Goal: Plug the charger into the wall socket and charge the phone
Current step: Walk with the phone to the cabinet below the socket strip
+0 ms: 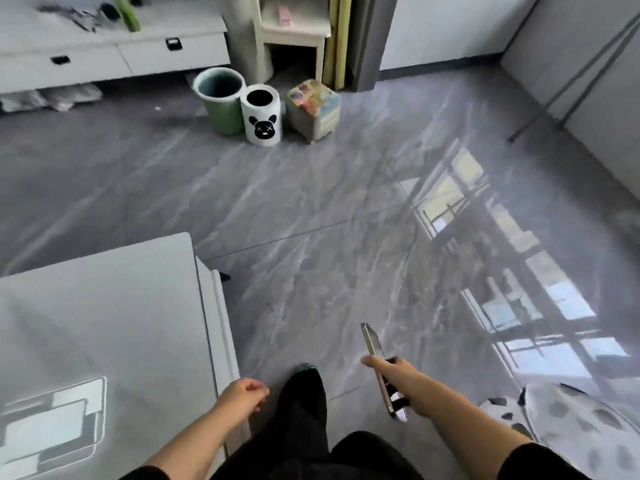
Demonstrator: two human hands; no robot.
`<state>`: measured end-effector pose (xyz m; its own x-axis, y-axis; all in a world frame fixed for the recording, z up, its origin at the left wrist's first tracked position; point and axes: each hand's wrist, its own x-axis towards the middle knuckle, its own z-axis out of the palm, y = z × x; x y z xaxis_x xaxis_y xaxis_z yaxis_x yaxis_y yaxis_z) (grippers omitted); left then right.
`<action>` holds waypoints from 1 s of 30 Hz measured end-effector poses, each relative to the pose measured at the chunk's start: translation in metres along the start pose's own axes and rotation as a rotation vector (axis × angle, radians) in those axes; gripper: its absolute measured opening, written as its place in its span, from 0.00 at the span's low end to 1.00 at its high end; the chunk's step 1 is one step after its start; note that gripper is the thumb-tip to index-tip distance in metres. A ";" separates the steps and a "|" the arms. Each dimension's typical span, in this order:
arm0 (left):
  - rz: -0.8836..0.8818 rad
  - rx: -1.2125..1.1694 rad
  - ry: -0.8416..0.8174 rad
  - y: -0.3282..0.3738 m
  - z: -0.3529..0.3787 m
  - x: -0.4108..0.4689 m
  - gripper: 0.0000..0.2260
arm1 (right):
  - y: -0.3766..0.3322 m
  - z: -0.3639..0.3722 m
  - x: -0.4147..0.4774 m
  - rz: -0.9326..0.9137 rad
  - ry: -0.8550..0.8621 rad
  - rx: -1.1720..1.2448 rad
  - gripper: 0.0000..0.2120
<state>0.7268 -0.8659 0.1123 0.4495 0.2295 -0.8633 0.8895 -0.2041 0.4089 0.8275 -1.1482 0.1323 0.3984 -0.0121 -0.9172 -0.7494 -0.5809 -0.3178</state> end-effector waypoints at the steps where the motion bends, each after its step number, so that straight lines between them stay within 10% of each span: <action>1: -0.005 -0.004 0.002 0.011 -0.005 0.008 0.05 | -0.015 -0.007 0.005 -0.002 -0.013 -0.023 0.26; 17: -0.046 -0.636 0.222 0.233 -0.090 0.143 0.03 | -0.304 -0.127 0.144 0.109 -0.092 -0.406 0.22; 30: -0.212 -0.951 0.304 0.278 -0.214 0.196 0.10 | -0.601 -0.004 0.238 -0.077 -0.344 -0.556 0.32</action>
<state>1.0795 -0.6737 0.1200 0.1590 0.4322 -0.8877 0.5909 0.6786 0.4362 1.3748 -0.8050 0.1056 0.1793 0.2539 -0.9505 -0.3035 -0.9047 -0.2989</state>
